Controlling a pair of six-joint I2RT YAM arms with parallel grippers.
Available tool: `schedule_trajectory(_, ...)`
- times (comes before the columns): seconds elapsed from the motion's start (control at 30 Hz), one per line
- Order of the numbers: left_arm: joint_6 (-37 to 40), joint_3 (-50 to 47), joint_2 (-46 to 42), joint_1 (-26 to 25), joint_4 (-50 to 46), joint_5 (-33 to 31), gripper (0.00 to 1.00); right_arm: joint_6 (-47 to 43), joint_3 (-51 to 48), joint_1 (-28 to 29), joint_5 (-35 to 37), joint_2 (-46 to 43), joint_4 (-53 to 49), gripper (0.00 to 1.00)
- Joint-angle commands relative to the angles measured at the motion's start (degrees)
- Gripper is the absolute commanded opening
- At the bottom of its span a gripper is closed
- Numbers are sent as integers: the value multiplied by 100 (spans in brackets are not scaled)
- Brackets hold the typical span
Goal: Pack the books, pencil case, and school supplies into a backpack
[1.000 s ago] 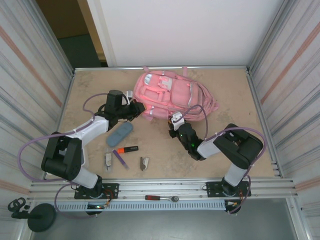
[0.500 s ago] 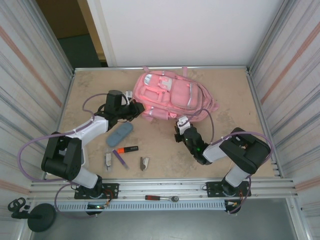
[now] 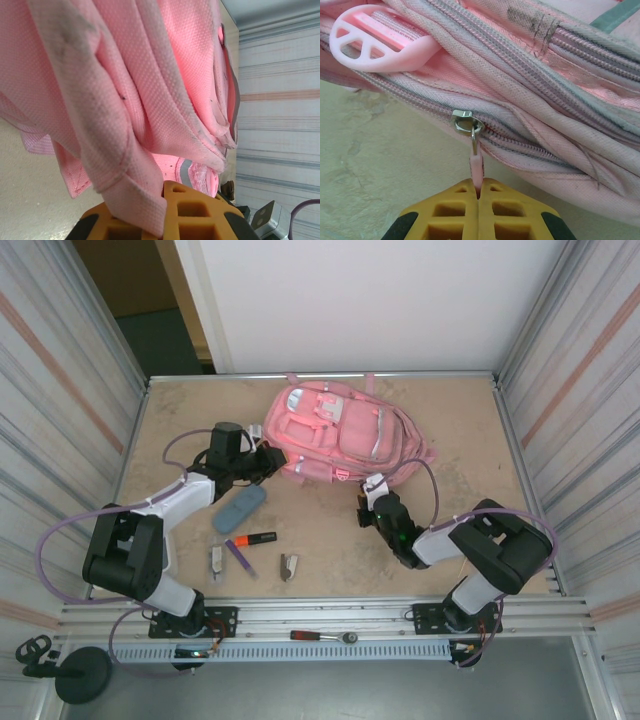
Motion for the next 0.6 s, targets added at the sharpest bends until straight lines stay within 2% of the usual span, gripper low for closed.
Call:
schedule_trajectory(0.0,130,23,-391,72,456,196,0,142,146,-116,-200,3,13,8)
schedule_trajectory(0.3,124,30,-404,65,455,198,0,109,340,-187,-287,85,73,20)
schedule_trajectory(0.47,126,23,-400,38,464,187,0,51,475,-273,-282,128,70,20)
schedule_trajectory(0.57,139,4,-408,34,456,169,0,37,503,-311,-184,127,21,11)
